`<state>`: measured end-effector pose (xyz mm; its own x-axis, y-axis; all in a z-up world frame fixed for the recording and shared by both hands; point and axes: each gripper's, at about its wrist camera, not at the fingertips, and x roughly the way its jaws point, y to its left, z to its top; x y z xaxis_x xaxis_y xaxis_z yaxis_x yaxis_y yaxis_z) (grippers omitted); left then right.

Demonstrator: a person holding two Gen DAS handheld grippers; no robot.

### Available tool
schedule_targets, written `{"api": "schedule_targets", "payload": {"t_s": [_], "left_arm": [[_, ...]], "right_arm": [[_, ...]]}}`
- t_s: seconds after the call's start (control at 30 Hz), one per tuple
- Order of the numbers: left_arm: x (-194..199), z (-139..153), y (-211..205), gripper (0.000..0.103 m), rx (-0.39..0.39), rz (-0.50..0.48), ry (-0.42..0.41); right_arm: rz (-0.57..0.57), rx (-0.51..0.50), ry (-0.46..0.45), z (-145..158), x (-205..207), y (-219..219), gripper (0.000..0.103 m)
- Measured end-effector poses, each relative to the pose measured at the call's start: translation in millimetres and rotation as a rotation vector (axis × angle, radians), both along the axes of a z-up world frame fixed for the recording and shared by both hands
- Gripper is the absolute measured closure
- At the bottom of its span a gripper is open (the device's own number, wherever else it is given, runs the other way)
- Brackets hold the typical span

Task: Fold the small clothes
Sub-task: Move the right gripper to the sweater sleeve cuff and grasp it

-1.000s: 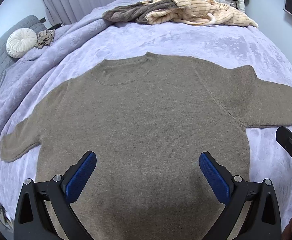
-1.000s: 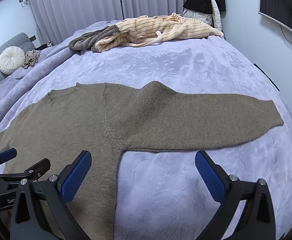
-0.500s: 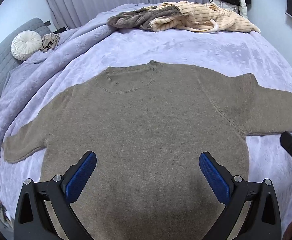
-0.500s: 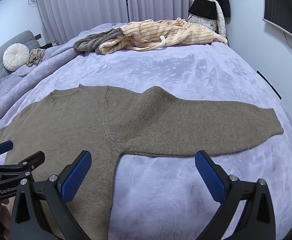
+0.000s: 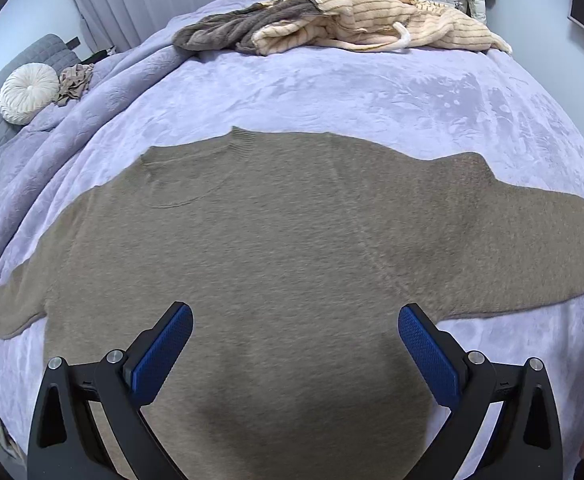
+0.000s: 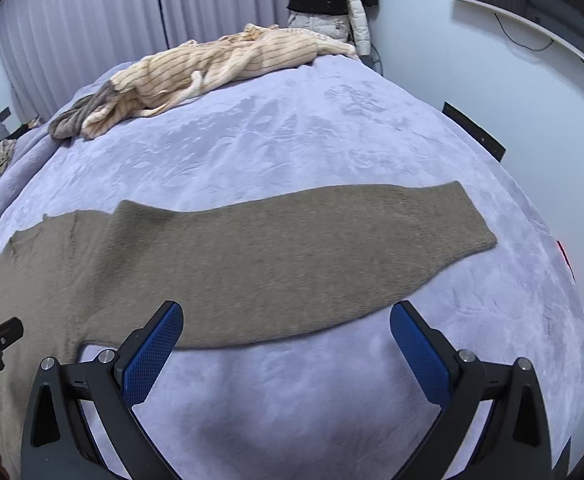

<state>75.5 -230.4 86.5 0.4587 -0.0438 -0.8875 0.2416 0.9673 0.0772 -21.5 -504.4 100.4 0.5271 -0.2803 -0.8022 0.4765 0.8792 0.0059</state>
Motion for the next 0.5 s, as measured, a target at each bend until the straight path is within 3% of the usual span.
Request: {"api": "schedule_targets", "payload": {"t_s": [0.2, 0.3, 0.4, 0.43, 0.47, 0.5], "left_arm": [[4.0, -12.7, -23.5, 0.000, 0.019, -0.021, 0.021], [8.1, -20.1, -28.3, 0.000, 0.008, -0.011, 0.045], [11.8, -26.2, -28.7, 0.000, 0.008, 0.002, 0.061], [13.6, -28.4, -28.6, 0.000, 0.005, 0.006, 0.068], [15.9, -30.8, -28.5, 0.000, 0.003, 0.013, 0.076], [17.9, -32.7, -28.2, 0.000, 0.001, 0.018, 0.082]], "right_arm": [[-0.137, 0.167, -0.016, -27.0, 1.3, -82.0, 0.000], [-0.174, 0.267, -0.101, -31.9, 5.3, -116.5, 0.000], [-0.203, 0.295, -0.172, -31.0, 11.5, -135.9, 0.001], [-0.197, 0.318, -0.206, -29.6, 12.5, -142.5, 0.009], [-0.193, 0.334, -0.214, -29.7, 14.3, -146.4, 0.043], [-0.189, 0.343, -0.200, -29.5, 15.4, -149.3, 0.066]]}}
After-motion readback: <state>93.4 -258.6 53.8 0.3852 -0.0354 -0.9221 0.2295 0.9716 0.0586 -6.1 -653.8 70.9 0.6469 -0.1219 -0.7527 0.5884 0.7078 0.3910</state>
